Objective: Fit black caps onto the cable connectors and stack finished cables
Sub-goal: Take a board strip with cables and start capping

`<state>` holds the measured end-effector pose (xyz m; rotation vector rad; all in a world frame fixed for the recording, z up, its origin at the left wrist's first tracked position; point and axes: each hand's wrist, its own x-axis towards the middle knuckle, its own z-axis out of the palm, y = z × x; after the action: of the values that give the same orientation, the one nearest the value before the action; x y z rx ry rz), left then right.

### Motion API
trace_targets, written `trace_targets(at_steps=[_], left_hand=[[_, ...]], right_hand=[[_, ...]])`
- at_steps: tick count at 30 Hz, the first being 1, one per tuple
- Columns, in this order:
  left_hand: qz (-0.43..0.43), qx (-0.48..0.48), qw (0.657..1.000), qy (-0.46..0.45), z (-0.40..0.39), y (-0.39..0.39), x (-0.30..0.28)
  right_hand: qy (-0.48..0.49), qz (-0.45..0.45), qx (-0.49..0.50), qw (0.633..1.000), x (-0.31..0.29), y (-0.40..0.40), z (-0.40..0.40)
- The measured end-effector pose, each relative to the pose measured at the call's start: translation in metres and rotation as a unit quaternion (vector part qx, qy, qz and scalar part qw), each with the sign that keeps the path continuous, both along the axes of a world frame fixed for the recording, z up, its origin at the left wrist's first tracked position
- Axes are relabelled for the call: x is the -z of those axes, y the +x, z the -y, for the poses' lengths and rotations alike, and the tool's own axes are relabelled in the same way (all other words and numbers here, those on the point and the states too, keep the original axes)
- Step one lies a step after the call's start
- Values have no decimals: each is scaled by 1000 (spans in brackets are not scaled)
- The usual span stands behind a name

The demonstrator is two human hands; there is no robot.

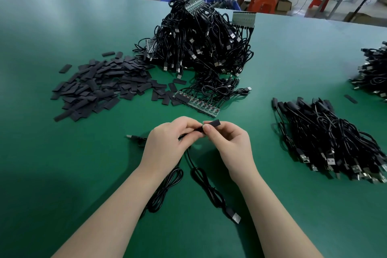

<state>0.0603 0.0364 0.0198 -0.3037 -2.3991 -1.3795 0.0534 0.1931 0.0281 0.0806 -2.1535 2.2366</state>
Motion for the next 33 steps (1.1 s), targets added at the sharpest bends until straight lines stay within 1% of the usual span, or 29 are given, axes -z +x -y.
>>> trace_targets(at_steps=[2, 6, 11, 16, 19, 22, 28, 30, 33], left_hand=[[2, 2, 1000, 0, -1, 1, -1], [14, -19, 1000, 9, -4, -1, 0], [15, -25, 1000, 4, -1, -2, 3], [9, -36, 999, 7, 2, -4, 6], [9, -47, 999, 3, 2, -5, 7], [23, -49, 998, -22, 0, -5, 8], [31, -21, 997, -69, -2, -5, 9], [30, -5, 997, -70, -3, -5, 9], [36, 17, 998, -55, -5, -5, 8]], right_hand=[[13, -10, 5, 1000, 0, 1, 2], [60, -55, 72, 994, 3, 2, 3], [147, -86, 35, 985, 7, 2, 1], [154, -77, 11, 985, 11, 1, -1], [152, -80, 20, 985, 13, 0, -1], [152, -73, 22, 985, 15, -1, 1], [174, -69, -3, 982, 17, 0, 3], [188, -79, -1, 979, 17, 1, 5], [178, -88, 24, 980, 16, 1, 8]])
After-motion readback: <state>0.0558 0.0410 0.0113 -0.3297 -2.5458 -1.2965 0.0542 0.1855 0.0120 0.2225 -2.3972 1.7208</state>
